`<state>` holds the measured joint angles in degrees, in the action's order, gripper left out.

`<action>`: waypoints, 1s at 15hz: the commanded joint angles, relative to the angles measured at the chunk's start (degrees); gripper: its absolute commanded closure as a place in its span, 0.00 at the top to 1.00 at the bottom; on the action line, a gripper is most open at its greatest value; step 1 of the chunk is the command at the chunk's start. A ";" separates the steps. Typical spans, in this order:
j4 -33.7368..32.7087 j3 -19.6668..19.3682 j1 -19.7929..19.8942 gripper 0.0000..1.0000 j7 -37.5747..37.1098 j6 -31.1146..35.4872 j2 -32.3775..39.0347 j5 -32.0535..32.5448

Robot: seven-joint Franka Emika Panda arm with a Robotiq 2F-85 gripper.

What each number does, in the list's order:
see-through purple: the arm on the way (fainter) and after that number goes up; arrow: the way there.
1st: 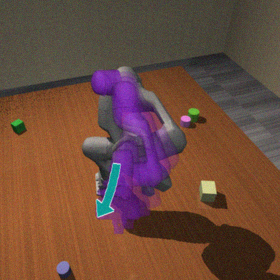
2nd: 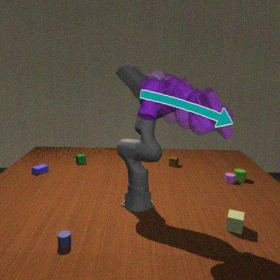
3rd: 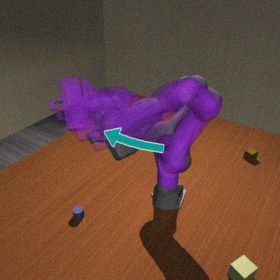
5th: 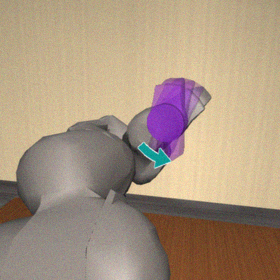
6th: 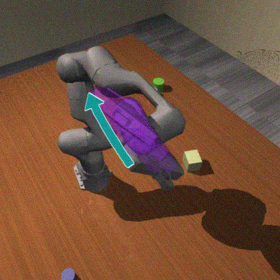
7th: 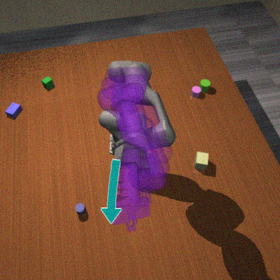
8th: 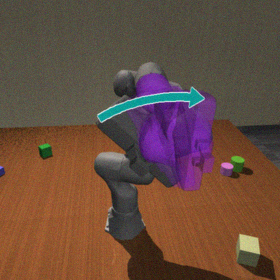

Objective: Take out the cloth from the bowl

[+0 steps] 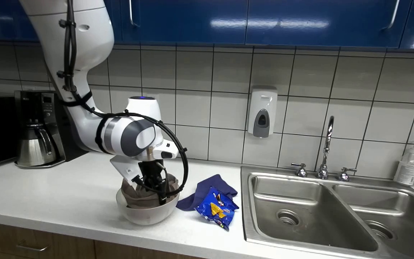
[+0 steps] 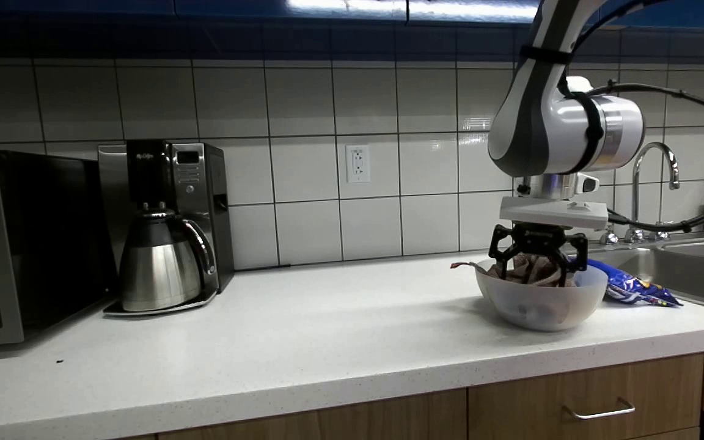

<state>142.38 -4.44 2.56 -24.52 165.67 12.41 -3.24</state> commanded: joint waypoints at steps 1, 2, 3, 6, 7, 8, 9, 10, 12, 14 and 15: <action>-0.71 -0.45 -0.73 0.75 1.51 -0.45 0.56 -2.39; -0.52 -0.14 -0.55 0.72 1.89 -0.27 0.43 -3.10; -0.28 0.12 -0.46 0.66 2.25 -0.17 0.17 -3.83; 0.50 0.14 -0.72 0.42 2.77 0.16 -0.93 -4.70; 0.67 0.06 -0.84 0.33 2.79 0.20 -1.20 -4.70; 0.93 0.01 -0.93 0.27 2.84 0.19 -1.62 -4.75; 1.09 -0.05 -0.99 0.18 2.82 0.17 -1.91 -4.73; 1.34 -0.12 -1.06 0.11 2.74 0.12 -2.37 -4.65; 1.85 -0.41 -1.26 0.00 2.50 -0.03 -3.55 -4.13; 2.47 -0.63 -1.65 0.00 1.96 0.21 -4.79 -3.55; 2.85 -0.70 -1.83 0.01 1.70 0.31 -5.58 -3.27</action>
<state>142.75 -4.42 1.76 -23.40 165.70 10.86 -6.50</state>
